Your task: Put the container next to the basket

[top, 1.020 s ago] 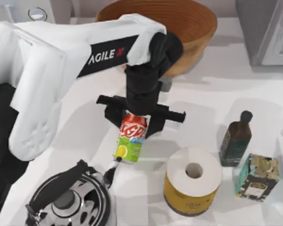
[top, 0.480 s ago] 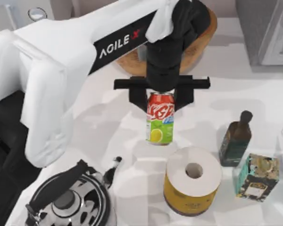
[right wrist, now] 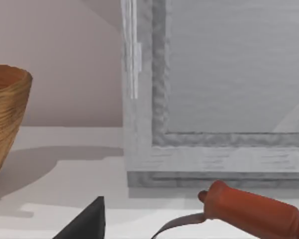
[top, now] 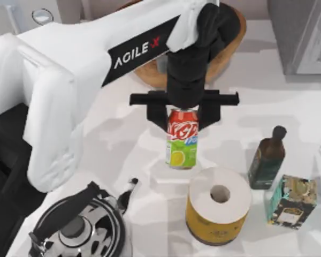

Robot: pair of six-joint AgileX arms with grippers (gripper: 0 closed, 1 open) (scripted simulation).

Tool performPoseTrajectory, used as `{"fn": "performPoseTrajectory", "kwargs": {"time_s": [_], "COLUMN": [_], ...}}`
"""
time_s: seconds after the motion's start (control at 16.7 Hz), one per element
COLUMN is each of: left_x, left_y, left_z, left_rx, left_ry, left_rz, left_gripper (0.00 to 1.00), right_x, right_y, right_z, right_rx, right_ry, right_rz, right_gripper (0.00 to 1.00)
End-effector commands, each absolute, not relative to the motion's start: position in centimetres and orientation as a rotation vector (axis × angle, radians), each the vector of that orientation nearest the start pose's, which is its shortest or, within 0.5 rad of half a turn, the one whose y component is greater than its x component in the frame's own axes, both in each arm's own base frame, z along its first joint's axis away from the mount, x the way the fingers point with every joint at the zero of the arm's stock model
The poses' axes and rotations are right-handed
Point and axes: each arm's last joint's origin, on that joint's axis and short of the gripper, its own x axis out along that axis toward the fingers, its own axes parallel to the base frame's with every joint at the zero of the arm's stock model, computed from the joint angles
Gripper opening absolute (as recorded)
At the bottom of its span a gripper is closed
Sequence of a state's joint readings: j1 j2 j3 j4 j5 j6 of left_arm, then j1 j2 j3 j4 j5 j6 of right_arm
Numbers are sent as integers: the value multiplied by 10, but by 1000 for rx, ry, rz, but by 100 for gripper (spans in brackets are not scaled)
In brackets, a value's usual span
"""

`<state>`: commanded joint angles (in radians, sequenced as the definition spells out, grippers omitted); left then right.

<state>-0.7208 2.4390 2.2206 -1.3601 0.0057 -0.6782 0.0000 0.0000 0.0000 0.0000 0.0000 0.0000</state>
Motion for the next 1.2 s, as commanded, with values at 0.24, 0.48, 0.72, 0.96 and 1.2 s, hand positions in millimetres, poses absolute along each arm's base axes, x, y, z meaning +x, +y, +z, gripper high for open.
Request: {"fn": "performPoseTrajectory", "kwargs": {"time_s": [0.24,0.48,0.72,0.96,1.2], "left_x": [370,370,370,370,370], "left_y": [-309,-309,-309,-309,-309], "left_z": [172,172,172,172,172], "left_rx": [15,15,15,15,15], "left_ry": [1570,1570,1570,1570,1570], "left_rz": [-16,-16,-16,-16,-16], "left_gripper": [0,15,45,75,100], "right_x": [106,106,106,106,106], "right_y": [-1,-1,-1,-1,-1], "right_z": [160,160,160,160,160], "right_rx": [0,0,0,0,0], "right_ry": [0,0,0,0,0], "right_rz": [0,0,0,0,0], "right_gripper": [100,100,100,100,100]}}
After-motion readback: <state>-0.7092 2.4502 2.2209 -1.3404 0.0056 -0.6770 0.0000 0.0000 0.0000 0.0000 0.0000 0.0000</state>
